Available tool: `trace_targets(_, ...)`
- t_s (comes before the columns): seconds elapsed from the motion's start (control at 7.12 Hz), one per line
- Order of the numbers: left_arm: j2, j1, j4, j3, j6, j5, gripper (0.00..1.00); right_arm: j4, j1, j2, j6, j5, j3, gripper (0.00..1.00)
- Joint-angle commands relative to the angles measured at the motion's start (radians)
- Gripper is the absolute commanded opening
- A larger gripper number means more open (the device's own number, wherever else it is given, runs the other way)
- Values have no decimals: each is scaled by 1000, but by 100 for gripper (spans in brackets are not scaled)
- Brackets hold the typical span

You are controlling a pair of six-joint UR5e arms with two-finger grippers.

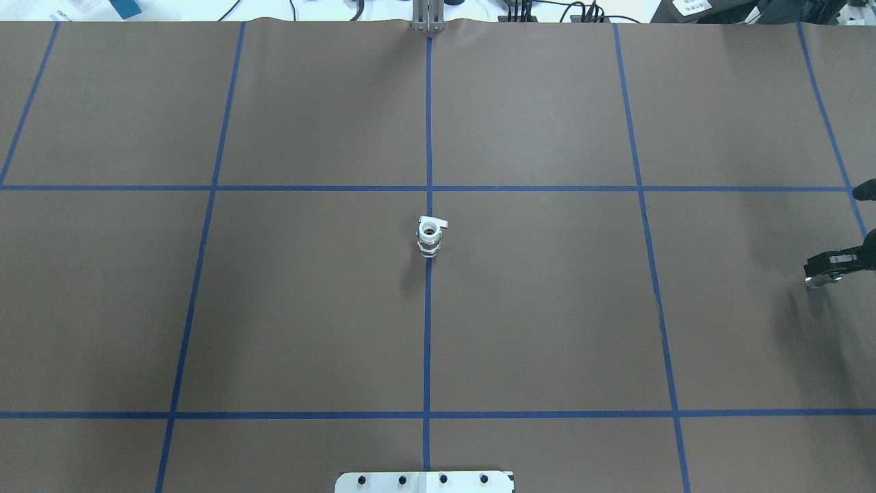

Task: Assemble PPR valve and pipe with both arms
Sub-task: 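Lower the right gripper onto the chrome elbow fitting and grasp it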

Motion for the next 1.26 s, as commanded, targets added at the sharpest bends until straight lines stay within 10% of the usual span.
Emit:
trace_targets(0.0,1,0,-1,0,0,0,100,1,1,-6,1,2,6,63)
trace_targets(0.7,5,0,-1,0,0,0,100,-3,4,-14,1,4,27,0)
trace_targets(1.12,12,0,1,0,-12,0,100,-15,15,3,4,36,84,0)
